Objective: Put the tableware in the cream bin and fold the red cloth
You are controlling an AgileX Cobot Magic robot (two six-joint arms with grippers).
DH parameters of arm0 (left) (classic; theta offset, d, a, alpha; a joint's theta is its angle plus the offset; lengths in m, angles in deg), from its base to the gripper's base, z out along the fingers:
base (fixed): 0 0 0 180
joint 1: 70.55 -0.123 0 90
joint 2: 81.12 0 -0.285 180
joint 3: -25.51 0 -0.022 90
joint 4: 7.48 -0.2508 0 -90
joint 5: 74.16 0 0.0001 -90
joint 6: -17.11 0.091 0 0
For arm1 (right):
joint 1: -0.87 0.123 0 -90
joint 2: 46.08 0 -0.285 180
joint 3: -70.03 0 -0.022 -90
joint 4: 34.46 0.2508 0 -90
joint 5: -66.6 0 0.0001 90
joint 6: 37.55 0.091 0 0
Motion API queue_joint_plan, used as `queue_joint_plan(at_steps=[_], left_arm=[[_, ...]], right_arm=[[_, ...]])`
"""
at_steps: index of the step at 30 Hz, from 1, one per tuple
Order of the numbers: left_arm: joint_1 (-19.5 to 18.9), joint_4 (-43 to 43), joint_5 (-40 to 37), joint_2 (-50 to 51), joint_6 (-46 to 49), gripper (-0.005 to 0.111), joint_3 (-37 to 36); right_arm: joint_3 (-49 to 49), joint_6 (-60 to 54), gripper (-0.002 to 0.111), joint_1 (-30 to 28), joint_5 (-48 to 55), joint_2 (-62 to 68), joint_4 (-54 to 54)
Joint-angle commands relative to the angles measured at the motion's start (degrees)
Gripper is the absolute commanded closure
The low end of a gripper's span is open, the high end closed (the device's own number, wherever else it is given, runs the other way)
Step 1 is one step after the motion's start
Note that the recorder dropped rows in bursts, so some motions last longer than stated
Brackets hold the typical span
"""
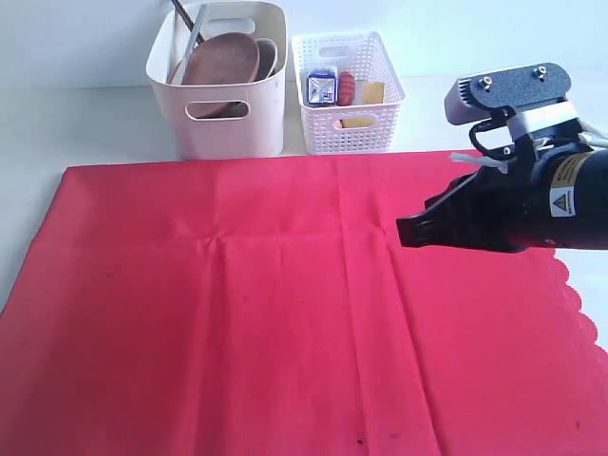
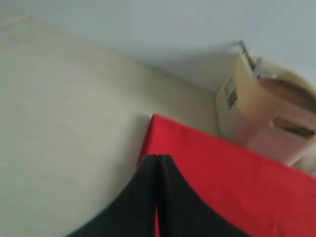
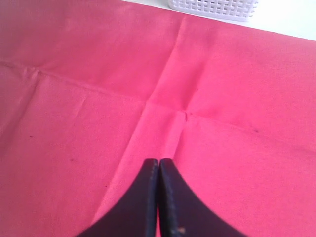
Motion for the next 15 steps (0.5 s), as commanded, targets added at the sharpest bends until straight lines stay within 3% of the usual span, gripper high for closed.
queue_joint_plan(at_steps=[1, 4, 10, 12, 15], left_arm=[[0.1, -4.3, 2.6, 14.1, 0.5, 0.106, 1.5], [0.1, -7.6, 7.1, 23.2, 0.4, 0.096, 1.5], [0.1, -19.7, 21.9, 39.5, -2.9, 0.052, 1.5], [0.1, -22.1, 26.7, 44.7, -2.5, 0.05, 1.9], [0.1, -21.6, 27.7, 51.5, -1.0, 0.051, 4.4]], right_arm=[[-0.2, -0.5, 0.108, -0.2, -0.9, -0.2, 0.4], [-0.2, -0.3, 0.108, -0.2, -1.0, -0.2, 0.3], [-0.2, -0.3, 0.108, -0.2, -1.0, -0.2, 1.5], [-0.2, -0.3, 0.108, -0.2, -1.0, -0.2, 1.5], [-0.2, -0.3, 0.108, -0.2, -0.2, -0.2, 1.5]])
